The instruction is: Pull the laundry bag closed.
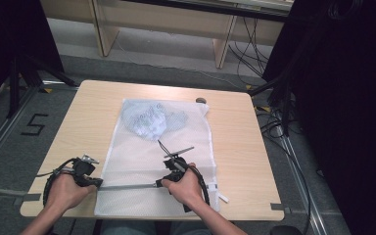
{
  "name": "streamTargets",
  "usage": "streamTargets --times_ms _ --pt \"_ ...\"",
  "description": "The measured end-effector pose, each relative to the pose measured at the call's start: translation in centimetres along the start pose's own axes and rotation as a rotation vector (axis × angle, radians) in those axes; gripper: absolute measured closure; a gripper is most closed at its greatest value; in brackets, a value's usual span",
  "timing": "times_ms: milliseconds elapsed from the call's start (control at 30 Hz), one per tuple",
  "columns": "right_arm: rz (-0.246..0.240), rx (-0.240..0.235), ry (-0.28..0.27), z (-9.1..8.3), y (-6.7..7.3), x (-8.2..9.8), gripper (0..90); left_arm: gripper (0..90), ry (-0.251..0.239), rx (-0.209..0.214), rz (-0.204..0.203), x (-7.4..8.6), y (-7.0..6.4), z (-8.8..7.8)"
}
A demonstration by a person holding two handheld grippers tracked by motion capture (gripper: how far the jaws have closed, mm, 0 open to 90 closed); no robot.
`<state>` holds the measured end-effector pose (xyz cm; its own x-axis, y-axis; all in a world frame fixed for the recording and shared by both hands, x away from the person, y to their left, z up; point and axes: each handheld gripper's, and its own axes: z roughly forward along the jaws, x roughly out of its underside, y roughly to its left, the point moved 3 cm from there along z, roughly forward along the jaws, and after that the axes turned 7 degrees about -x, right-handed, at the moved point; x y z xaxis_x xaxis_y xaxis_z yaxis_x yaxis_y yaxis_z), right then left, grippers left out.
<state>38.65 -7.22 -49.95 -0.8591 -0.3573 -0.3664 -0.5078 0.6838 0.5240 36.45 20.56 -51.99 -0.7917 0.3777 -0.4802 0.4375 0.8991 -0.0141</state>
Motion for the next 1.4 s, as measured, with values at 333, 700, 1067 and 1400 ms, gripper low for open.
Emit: streamTargets --times_ms 333,700,1067,1400 --pt "0.038 0.013 0.005 -0.3 0.0 0.1 87.0 90.0 -0.007 -0.005 -0.016 0.0 -0.1 0.1" --pt "0.033 0.021 -0.007 -0.7 -0.2 0.2 87.0 90.0 0.002 0.000 0.002 0.0 0.0 0.0" --pt "0.033 0.030 -0.008 -1.1 -0.6 0.4 87.0 90.0 0.002 0.000 0.001 0.0 0.0 0.0" --pt "0.071 0.045 0.001 -1.6 -0.9 0.6 87.0 90.0 0.001 0.000 0.001 0.0 0.0 0.0"
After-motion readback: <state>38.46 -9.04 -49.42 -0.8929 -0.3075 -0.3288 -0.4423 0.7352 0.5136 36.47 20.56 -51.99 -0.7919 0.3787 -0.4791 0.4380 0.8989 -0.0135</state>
